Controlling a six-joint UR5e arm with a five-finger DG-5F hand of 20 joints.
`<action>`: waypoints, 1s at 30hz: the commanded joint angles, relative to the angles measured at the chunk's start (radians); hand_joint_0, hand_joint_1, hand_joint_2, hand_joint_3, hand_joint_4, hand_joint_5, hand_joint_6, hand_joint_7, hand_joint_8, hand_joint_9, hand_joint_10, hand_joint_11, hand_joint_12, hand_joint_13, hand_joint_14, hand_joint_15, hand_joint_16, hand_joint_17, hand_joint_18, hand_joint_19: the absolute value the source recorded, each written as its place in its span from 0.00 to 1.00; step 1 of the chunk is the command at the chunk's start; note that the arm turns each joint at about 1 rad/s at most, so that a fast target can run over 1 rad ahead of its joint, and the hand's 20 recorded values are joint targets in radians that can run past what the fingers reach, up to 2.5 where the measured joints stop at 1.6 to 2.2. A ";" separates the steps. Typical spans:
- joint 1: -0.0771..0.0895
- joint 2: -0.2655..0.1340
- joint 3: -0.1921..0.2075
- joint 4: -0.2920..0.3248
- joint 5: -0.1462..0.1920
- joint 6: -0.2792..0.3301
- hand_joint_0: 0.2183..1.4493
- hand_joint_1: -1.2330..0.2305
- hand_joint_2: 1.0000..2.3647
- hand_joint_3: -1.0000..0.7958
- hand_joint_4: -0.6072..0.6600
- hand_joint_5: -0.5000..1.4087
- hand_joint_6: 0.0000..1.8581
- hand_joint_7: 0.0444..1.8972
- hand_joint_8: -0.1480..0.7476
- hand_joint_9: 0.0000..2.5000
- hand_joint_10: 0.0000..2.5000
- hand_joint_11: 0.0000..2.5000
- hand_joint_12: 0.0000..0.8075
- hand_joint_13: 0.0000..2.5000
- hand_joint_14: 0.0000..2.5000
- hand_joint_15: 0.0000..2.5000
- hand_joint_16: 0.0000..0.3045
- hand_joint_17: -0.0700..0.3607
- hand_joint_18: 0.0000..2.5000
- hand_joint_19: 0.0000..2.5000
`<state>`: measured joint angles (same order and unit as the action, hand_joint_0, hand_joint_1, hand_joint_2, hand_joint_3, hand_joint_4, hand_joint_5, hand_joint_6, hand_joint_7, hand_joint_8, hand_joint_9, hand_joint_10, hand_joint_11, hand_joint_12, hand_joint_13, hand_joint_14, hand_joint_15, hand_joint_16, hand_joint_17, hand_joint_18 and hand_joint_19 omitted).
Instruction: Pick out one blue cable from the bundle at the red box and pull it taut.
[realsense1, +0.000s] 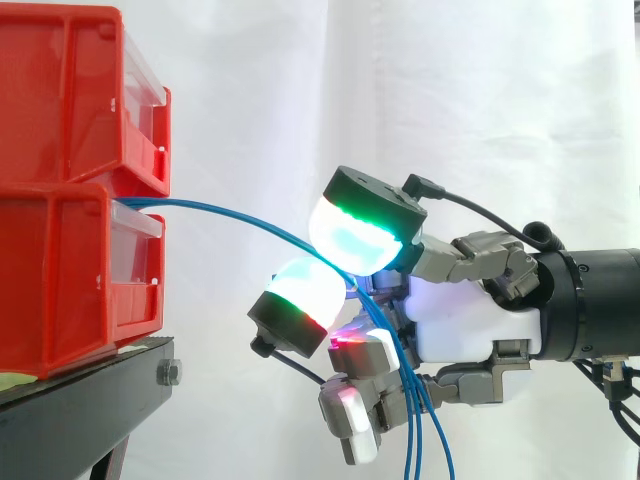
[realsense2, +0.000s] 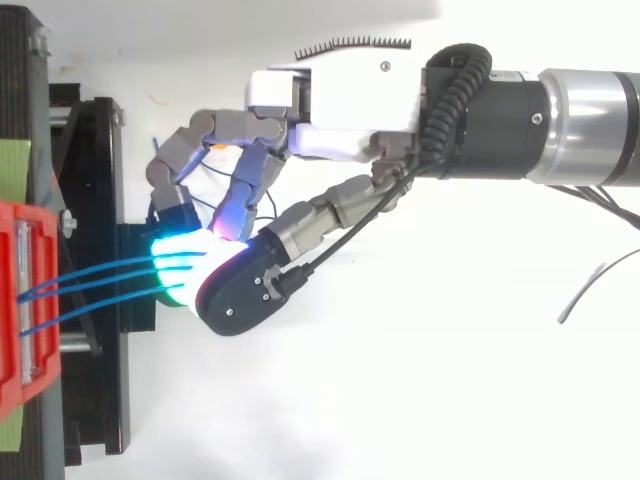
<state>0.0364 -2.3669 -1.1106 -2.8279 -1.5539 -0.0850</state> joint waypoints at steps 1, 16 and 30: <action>0.000 0.000 0.000 -0.001 0.000 -0.001 0.40 0.23 0.00 0.28 0.37 0.19 0.53 0.57 0.41 0.49 0.01 0.37 0.36 0.39 0.01 0.29 0.15 0.40 0.31 0.27; -0.001 0.000 0.000 -0.001 0.000 0.001 0.36 0.22 0.00 0.28 0.40 0.19 0.52 0.50 0.40 0.48 0.01 0.37 0.36 0.39 0.01 0.29 0.15 0.40 0.31 0.27; 0.000 0.000 0.000 -0.001 0.000 -0.001 0.25 0.12 0.00 0.28 0.47 0.18 0.52 0.45 0.40 0.45 0.01 0.37 0.38 0.38 0.01 0.29 0.16 0.42 0.31 0.27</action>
<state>0.0364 -2.3669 -1.1106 -2.8287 -1.5539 -0.0859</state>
